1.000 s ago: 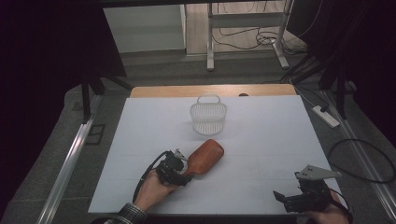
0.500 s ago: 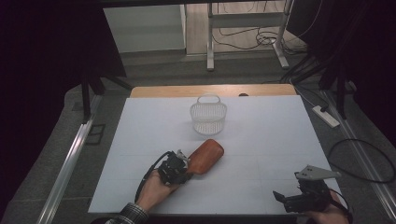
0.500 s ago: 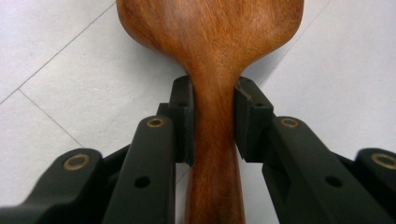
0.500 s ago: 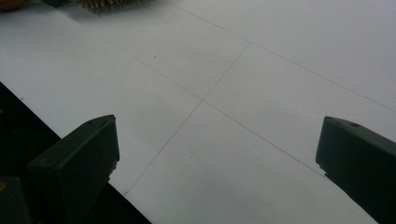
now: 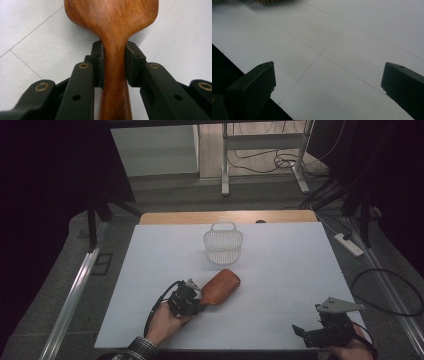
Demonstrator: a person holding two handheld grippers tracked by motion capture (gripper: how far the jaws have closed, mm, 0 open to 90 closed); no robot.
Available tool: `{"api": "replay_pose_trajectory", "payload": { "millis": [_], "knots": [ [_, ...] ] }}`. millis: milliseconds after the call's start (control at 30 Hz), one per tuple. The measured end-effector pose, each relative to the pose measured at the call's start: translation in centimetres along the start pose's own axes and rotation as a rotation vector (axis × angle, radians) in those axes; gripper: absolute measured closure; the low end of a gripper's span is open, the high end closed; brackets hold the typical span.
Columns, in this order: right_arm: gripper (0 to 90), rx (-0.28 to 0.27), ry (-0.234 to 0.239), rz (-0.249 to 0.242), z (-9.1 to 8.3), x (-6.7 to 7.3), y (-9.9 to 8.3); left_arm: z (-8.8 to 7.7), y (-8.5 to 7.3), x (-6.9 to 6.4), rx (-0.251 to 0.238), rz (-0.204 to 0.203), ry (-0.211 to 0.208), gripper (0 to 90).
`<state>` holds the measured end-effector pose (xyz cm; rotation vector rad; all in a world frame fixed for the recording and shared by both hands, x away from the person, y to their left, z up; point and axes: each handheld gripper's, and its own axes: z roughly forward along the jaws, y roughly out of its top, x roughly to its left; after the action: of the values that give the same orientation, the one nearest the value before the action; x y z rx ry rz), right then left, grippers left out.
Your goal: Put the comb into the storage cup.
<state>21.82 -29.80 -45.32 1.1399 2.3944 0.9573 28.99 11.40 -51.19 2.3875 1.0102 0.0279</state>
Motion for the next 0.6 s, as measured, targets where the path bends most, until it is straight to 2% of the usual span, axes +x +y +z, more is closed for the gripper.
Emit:
{"api": "replay_pose_trajectory", "payload": {
  "millis": [500, 600],
  "knots": [
    [0.0, -0.008, -0.002, 0.000, -0.1, 0.0, 0.0, -1.1, 0.1, -0.3, -0.078, 0.023, -0.012, 71.5],
    [0.0, -0.014, 0.000, -0.001, -0.1, 0.0, 0.0, -1.4, 0.2, -0.4, -0.100, 0.027, -0.026, 71.5]
  ]
}}
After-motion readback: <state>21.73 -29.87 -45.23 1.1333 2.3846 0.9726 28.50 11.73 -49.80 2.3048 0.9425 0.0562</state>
